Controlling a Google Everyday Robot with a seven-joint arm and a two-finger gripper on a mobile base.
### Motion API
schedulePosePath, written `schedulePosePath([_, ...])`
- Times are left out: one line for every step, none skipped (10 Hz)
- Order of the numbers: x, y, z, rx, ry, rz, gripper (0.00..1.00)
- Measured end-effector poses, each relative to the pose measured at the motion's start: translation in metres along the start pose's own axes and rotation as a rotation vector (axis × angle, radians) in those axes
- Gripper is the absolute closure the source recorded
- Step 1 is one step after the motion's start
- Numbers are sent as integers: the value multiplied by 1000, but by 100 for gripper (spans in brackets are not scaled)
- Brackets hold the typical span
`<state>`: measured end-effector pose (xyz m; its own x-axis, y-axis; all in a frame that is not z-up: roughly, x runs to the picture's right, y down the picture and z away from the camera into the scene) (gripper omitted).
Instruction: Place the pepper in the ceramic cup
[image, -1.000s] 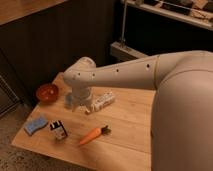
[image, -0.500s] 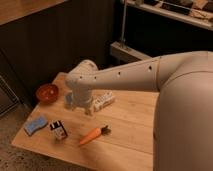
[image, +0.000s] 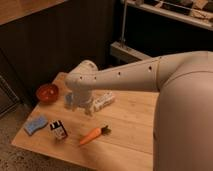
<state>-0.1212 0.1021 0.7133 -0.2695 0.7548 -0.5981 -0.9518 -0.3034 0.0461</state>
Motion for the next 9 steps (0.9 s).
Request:
schedulePosePath([0, 0, 0, 0, 0, 0, 35])
schedulePosePath([0, 0, 0, 0, 0, 0, 35])
schedulePosePath([0, 1, 0, -3, 1, -1, 35])
schedulePosePath([0, 1, 0, -5, 4, -13, 35])
schedulePosePath([2, 3, 1, -8, 12, -41, 35])
schedulePosePath([5, 2, 2, -6, 28, -90, 35])
schedulePosePath([9, 0, 4, -3, 48, -139, 35])
schedulePosePath([17, -4, 5, -1, 83, -221, 35])
schedulePosePath([21, -7, 6, -3, 103, -266, 35])
